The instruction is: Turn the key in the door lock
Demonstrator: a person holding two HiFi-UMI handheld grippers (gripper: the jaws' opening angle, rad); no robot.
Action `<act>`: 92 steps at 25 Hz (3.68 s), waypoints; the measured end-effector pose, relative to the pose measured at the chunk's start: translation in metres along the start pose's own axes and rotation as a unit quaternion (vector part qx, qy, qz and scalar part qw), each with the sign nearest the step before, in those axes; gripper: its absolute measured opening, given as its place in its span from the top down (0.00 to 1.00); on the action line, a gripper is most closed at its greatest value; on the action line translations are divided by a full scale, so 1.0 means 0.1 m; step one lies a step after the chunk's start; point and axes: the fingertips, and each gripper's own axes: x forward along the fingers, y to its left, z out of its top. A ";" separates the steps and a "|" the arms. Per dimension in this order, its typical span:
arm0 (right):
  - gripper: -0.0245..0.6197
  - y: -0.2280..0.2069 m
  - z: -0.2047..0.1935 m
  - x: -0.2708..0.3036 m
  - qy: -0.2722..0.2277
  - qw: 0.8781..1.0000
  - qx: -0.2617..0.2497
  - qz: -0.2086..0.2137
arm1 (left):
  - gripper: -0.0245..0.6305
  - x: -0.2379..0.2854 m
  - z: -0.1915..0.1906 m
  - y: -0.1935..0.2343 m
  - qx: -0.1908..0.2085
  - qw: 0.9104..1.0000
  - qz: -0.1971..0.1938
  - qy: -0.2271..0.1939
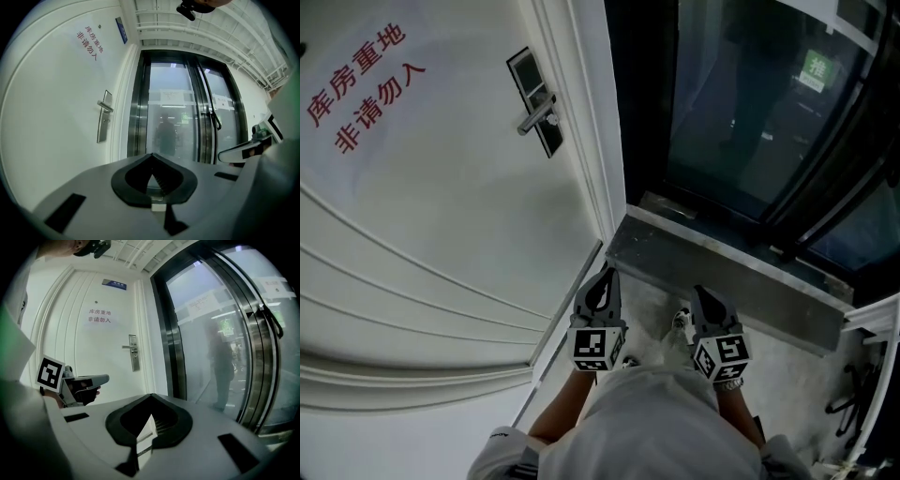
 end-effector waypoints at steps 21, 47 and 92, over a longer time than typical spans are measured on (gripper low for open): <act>0.98 0.23 0.42 2.03 0.026 0.969 -0.054 0.239 | 0.95 0.43 0.13 1.07 -0.001 0.969 0.246 -0.002; 0.98 0.84 1.48 3.51 -0.129 0.832 -0.433 0.321 | 0.95 0.88 0.48 1.78 0.004 0.911 0.411 -0.038; 0.77 1.56 2.05 4.39 -0.202 0.691 -0.681 0.133 | 0.95 1.10 0.68 2.55 0.012 0.950 0.309 -0.046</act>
